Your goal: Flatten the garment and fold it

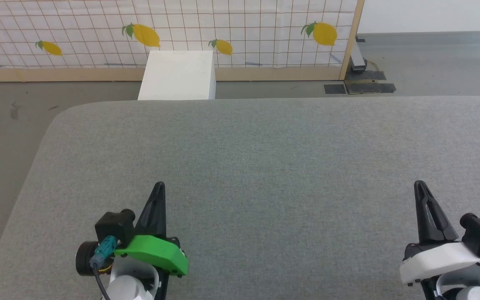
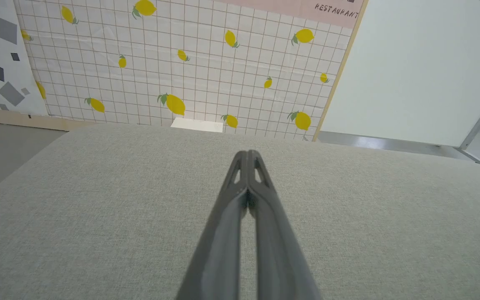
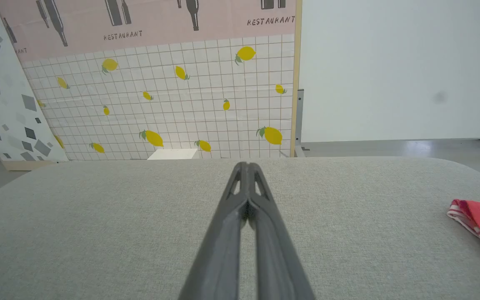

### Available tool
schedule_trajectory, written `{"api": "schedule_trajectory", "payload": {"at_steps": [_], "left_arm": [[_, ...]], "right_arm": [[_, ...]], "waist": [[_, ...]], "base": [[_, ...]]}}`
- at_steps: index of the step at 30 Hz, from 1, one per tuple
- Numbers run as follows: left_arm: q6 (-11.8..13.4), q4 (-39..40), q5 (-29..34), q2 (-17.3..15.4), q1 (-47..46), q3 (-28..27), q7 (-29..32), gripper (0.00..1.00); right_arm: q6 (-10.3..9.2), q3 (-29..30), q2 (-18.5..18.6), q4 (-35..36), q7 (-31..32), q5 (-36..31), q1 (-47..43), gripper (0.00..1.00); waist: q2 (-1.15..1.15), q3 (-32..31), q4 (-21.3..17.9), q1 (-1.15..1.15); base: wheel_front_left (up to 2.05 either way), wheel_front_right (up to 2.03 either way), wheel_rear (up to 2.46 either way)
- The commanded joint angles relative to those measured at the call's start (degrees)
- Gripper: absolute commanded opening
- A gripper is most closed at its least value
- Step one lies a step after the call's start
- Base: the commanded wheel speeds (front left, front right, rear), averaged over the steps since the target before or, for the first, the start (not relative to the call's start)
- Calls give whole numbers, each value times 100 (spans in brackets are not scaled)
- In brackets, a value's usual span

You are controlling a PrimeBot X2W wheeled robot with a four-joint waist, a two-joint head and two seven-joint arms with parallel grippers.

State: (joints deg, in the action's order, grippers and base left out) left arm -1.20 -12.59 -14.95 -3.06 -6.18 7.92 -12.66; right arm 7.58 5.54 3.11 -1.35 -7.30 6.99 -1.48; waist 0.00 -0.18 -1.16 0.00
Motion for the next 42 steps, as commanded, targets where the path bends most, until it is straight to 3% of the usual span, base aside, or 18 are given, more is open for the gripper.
{"api": "schedule_trajectory", "payload": {"at_steps": [1,42], "left_arm": [[19,44,119,3,92,-39,26,0],[58,509,646,9,293,-327,501,0]], "right_arm": [[-1,-24,-4,16,29,-56,22,0],[-4,-227,-11,62,297,-303,70,0]], "waist": [[0,0,2,0],[0,7,46,0]], "base": [[0,0,0],[0,0,0]]}}
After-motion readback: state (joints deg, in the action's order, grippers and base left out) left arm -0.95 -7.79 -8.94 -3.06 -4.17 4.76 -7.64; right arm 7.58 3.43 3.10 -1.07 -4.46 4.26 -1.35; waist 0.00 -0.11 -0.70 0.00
